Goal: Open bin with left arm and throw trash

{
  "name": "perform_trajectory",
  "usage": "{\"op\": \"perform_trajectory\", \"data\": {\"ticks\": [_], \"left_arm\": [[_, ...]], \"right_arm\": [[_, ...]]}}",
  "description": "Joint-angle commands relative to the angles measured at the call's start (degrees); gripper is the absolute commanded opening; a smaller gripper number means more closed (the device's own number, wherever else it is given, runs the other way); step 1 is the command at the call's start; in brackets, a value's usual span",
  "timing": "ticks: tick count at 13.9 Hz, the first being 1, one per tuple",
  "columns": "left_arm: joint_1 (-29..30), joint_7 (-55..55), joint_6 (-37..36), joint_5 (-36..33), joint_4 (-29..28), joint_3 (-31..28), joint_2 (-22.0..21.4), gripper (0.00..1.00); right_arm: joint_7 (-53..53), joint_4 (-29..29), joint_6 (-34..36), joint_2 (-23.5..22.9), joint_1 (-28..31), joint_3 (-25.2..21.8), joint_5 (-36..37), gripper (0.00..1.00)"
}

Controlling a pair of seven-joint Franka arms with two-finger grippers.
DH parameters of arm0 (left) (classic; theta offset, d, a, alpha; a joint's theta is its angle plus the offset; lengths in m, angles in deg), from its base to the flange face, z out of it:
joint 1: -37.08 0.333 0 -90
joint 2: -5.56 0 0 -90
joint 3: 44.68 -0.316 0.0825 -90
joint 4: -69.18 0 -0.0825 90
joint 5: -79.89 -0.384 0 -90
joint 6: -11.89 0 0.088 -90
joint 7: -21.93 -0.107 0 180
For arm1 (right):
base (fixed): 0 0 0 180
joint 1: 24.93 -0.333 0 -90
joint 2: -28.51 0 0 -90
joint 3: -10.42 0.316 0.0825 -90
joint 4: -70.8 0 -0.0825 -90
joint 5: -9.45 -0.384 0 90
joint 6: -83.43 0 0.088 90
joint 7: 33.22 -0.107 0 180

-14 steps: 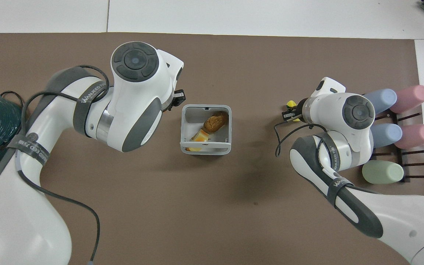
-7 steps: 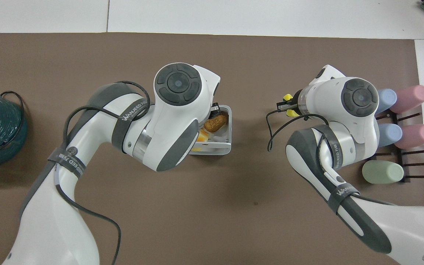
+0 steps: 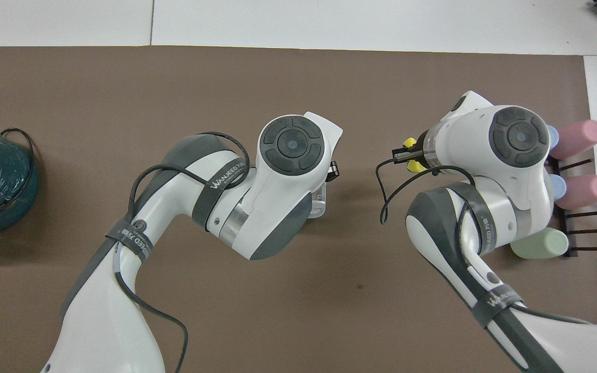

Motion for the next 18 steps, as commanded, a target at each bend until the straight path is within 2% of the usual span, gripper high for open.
{"op": "perform_trajectory", "data": {"ticks": [1,5,8,12,13,14,15,16,17,18], "left_arm": [[3.7,-5.3,-9.0,0.5,5.7,-0.5,-0.1,0.90],[13.1,-22.2,-17.7,0.4,9.0,-0.5,-1.3,0.88],[20.5,-35.9,-19.4,-0.7,9.0,-0.6,-3.3,0.87],[27.7,-51.1,-20.7,-0.7,7.9,-0.3,-7.4,0.87],[29.2,-54.1,-21.5,-0.7,6.9,-0.3,-8.6,0.87],[30.1,-56.1,-21.6,-0.7,5.3,-0.3,-10.0,0.87],[30.7,-57.2,-21.5,-0.7,3.6,-0.3,-11.8,0.87],[30.8,-57.2,-21.6,-0.7,2.6,-0.3,-12.8,0.88],[30.8,-57.2,-21.6,-0.7,1.7,-0.3,-13.8,0.90],[30.7,-57.2,-21.4,-0.7,0.7,-0.3,-14.7,1.00]], "right_arm": [[-3.1,-0.7,0.0,0.2,-1.0,0.5,-3.2,0.00],[-9.6,-2.2,-2.8,-1.7,-5.8,0.5,-4.1,0.00],[-16.9,-6.1,-3.4,-4.3,-10.1,0.5,-3.9,0.00],[-20.0,-8.6,-5.5,-8.0,-13.8,0.5,-3.9,0.00],[-20.4,-8.6,-6.1,-8.4,-14.5,0.5,-3.9,0.04],[-21.4,-8.6,-6.2,-8.7,-15.3,0.5,-3.8,0.20],[-22.6,-8.6,-6.3,-8.8,-15.5,0.5,-3.5,0.50],[-22.9,-8.6,-6.3,-8.8,-15.6,0.5,-3.5,0.70],[-23.1,-8.6,-6.2,-8.8,-15.5,0.5,-3.5,0.76],[-23.2,-8.6,-6.2,-8.8,-15.5,0.5,-3.4,0.89]]}}
